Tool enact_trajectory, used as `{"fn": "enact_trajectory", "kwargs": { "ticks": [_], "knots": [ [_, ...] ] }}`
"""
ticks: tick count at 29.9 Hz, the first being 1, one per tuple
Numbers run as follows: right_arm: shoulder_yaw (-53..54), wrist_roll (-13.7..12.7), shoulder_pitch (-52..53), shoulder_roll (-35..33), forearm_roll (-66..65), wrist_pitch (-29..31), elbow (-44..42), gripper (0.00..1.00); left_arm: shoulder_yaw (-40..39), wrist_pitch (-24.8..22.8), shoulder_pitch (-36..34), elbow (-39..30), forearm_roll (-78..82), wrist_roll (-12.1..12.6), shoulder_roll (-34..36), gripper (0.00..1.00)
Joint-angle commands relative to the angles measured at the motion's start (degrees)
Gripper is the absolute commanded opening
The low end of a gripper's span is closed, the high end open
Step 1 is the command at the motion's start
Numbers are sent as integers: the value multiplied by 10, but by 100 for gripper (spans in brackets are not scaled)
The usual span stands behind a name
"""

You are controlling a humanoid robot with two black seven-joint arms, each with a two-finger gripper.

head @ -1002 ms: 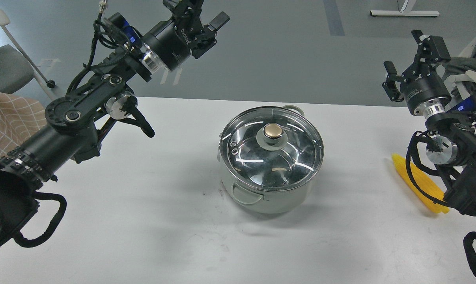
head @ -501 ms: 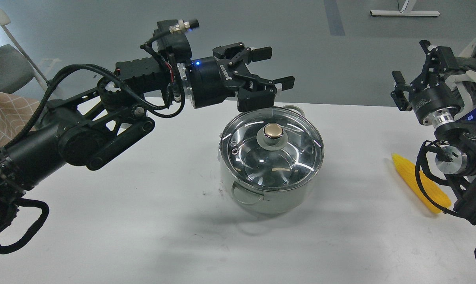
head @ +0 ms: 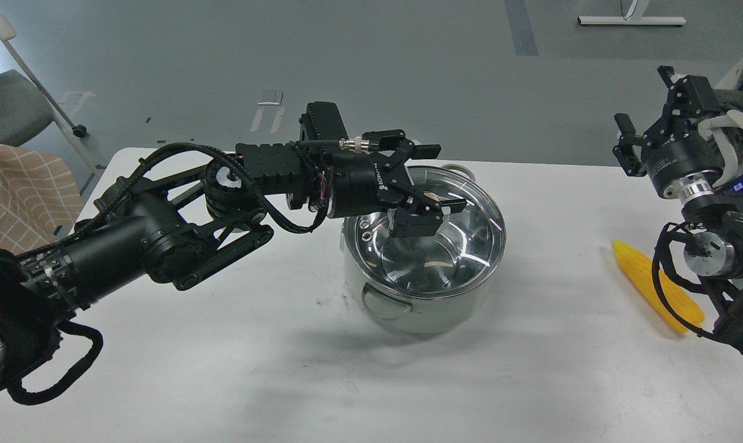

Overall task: Open pot and put corn in
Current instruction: 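Raise the left gripper and move it over the glass lid's knob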

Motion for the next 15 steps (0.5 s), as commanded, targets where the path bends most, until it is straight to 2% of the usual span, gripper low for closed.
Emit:
{"fn": "enact_trajectory", "kwargs": {
  "ticks": [1, 8, 10, 14, 15],
  "knots": [
    [0, 0, -2, 1, 0, 0, 1, 100, 9, 0, 7, 17, 0, 0, -2, 95],
    [-1, 0, -3, 1, 0, 0, 1, 100, 9, 1, 26, 19, 0, 0, -3, 92],
    [0, 0, -3, 1, 0, 0, 1, 100, 9, 1, 27, 19, 0, 0, -3, 86],
    [-1, 0, -3, 1, 0, 0, 2, 100, 9, 2, 30, 21, 0, 0, -3, 81],
    [-1, 0, -3, 1, 0, 0, 2, 100, 9, 2, 30, 22, 0, 0, -3, 74]
  ]
}}
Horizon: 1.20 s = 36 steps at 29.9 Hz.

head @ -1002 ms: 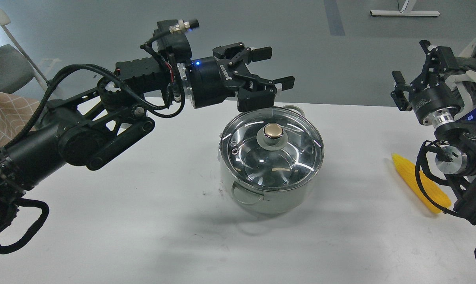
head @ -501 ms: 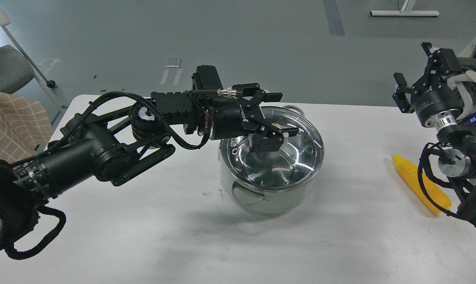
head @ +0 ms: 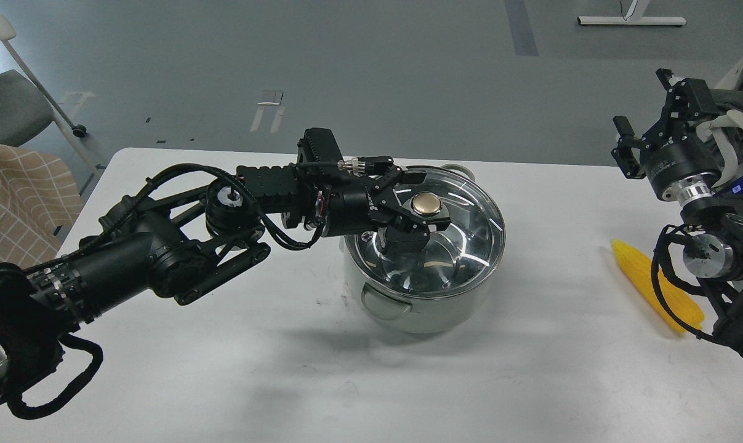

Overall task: Open pot and put corn in
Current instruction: 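Raise the left gripper and move it over the glass lid's knob, then close the left gripper on the brass knob of the lid, then lift the glass lid off the pot with the left gripper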

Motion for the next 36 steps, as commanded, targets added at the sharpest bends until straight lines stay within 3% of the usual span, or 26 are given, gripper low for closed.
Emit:
{"fn": "enact_trajectory", "kwargs": {
  "ticks": [1, 3, 10, 12, 14, 20, 28, 36],
  "knots": [
    [0, 0, 0, 0, 0, 0, 1, 100, 0, -1, 1, 2, 0, 0, 0, 71],
    [1, 0, -4, 1, 0, 0, 4, 100, 0, 0, 6, 3, 0, 0, 0, 61],
    [1, 0, -4, 0, 0, 0, 4, 100, 0, 0, 11, 4, 0, 0, 0, 60],
    [1, 0, -4, 1, 0, 0, 4, 100, -1, 0, 10, 4, 0, 0, 0, 51],
    [1, 0, -4, 1, 0, 0, 4, 100, -1, 0, 9, 4, 0, 0, 0, 34],
    [1, 0, -4, 1, 0, 0, 4, 100, -4, 0, 1, -3, 0, 0, -1, 17],
    [0, 0, -5, -2, 0, -4, 14, 100, -17, 0, -34, -19, 0, 0, 17, 17],
    [1, 0, -9, -15, 0, -10, 26, 100, -24, 7, -53, -89, 0, 0, 182, 18]
  ]
}}
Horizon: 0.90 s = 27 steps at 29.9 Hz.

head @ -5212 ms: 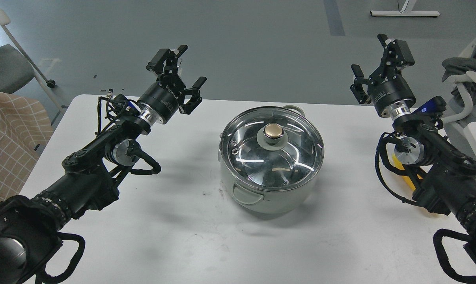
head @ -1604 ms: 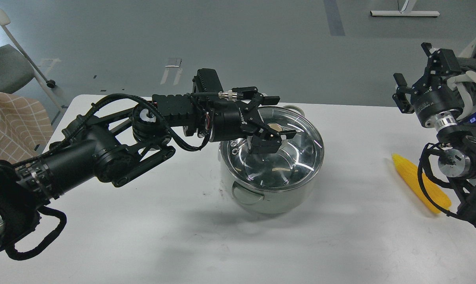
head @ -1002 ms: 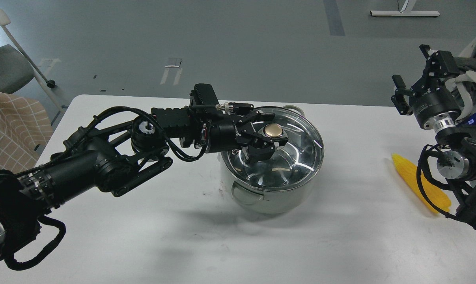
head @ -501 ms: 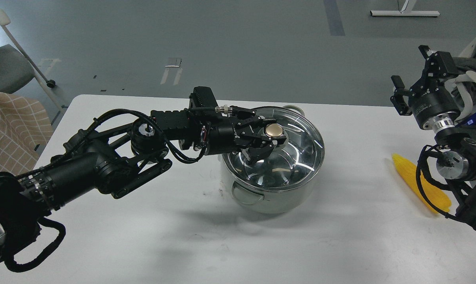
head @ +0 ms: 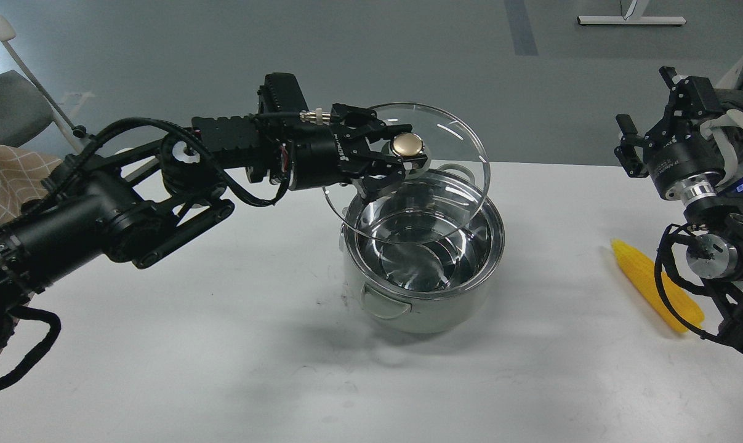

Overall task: Open pot and put corn in
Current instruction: 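Lift the glass lid off the pot with the left gripper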

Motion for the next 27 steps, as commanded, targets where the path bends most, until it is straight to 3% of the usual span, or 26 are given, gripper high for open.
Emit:
{"fn": "enact_trajectory", "kwargs": {
  "ticks": [1, 5, 7, 12, 18, 27],
  "knots": [
    [1, 0, -1, -1, 0, -1, 0, 100, -2, 15, 8, -49, 0, 0, 97, 18],
    [0, 0, -3, -1, 0, -1, 1, 100, 0, 48, 36, -63, 0, 0, 160, 18],
    [1, 0, -8, -1, 0, -1, 3, 100, -3, 94, 79, -64, 0, 0, 195, 18],
    [1, 0, -12, -2, 0, -1, 3, 100, -29, 149, 159, -61, 0, 0, 241, 19],
    [1, 0, -15, -1, 0, -1, 4, 100, -85, 206, 281, -25, -21, 0, 248, 19],
    [0, 0, -18, -1, -1, -1, 8, 100, -88, 272, 360, 57, -37, 0, 219, 19]
  ]
}}
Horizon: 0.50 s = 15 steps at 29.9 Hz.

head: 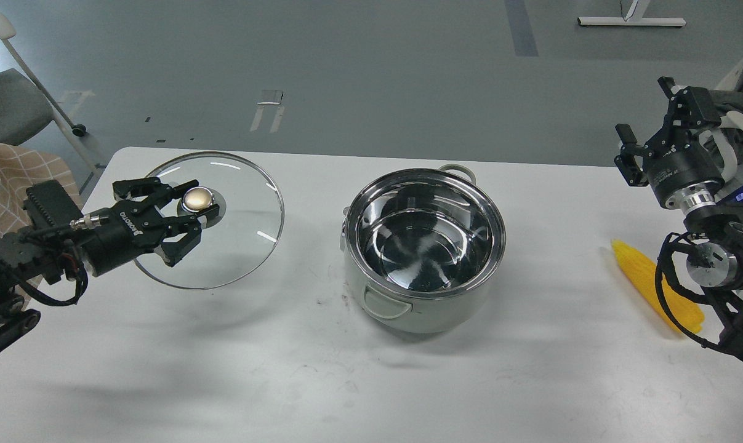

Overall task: Open pot and put corn in
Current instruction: 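Lift the glass lid off the pot with the left gripper, then lower the lid onto the table beside the pot, left gripper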

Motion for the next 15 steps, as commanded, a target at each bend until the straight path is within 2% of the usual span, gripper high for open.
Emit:
{"fn": "enact_trajectory", "kwargs": {
  "ticks": [1, 8, 15],
  "knots": [
    [0, 0, -4, 0, -2, 0, 5, 100, 1, 15, 20, 33, -3, 0, -19, 19],
    [0, 0, -6, 1, -3, 0, 6, 100, 5, 23, 37, 100, -4, 0, -61, 20],
    [0, 0, -6, 0, -3, 0, 6, 100, 6, 31, 44, 118, -4, 0, -80, 20]
  ]
}}
